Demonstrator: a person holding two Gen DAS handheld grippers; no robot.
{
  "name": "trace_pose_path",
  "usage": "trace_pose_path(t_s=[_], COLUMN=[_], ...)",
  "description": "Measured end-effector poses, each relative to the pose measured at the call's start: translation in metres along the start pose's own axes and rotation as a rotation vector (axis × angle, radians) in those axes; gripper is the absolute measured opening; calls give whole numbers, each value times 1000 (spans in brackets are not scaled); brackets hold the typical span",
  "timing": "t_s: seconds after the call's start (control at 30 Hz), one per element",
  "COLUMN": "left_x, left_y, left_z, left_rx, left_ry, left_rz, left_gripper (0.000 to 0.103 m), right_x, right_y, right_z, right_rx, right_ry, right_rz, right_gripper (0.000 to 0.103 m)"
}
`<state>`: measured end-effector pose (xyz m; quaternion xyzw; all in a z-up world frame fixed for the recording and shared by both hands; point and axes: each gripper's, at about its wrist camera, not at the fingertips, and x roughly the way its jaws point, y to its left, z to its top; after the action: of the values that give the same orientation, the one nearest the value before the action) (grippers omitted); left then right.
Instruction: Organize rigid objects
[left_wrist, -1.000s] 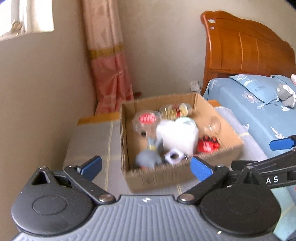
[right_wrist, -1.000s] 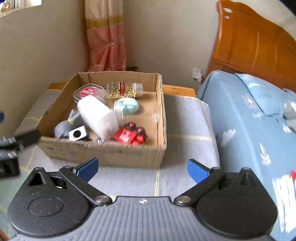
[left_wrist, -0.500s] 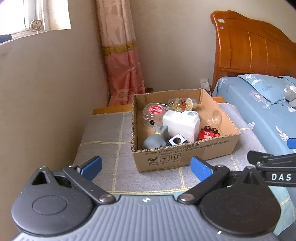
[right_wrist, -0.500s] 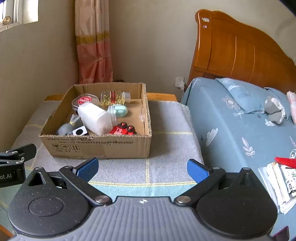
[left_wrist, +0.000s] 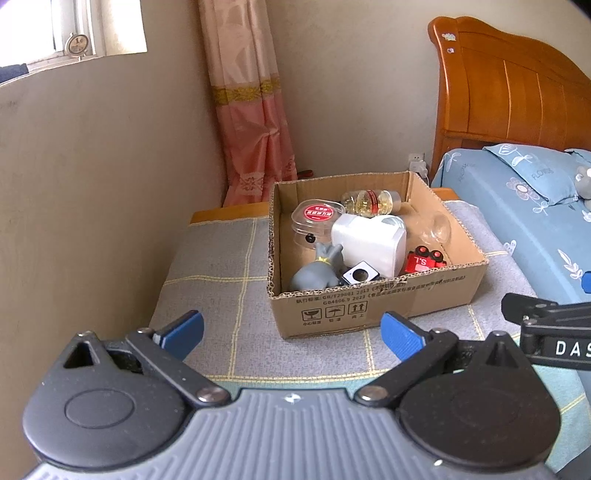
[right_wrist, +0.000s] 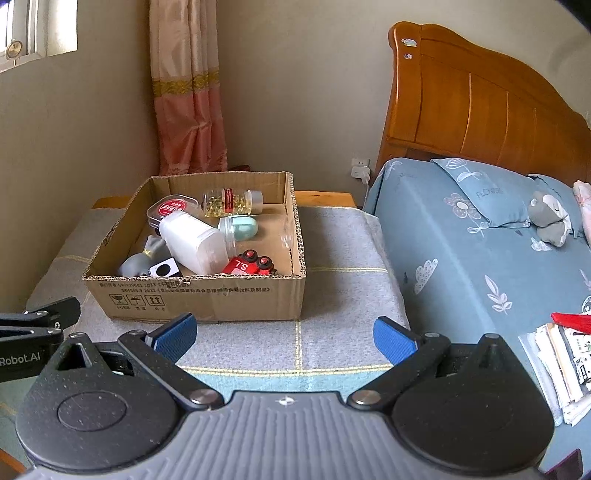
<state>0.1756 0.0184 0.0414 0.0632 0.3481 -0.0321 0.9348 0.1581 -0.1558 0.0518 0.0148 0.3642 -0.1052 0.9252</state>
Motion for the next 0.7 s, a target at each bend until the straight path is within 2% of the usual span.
trace_pose_path(t_s=[0.7], left_x=[-2], left_y=[-3], left_z=[2], left_rx=[4], left_ry=[-9], left_rz=[24], left_gripper=[102], right_x=[0], right_y=[-1], right_z=[2], right_rx=[4], right_ry=[-5], right_rz=[5], right_gripper=[103])
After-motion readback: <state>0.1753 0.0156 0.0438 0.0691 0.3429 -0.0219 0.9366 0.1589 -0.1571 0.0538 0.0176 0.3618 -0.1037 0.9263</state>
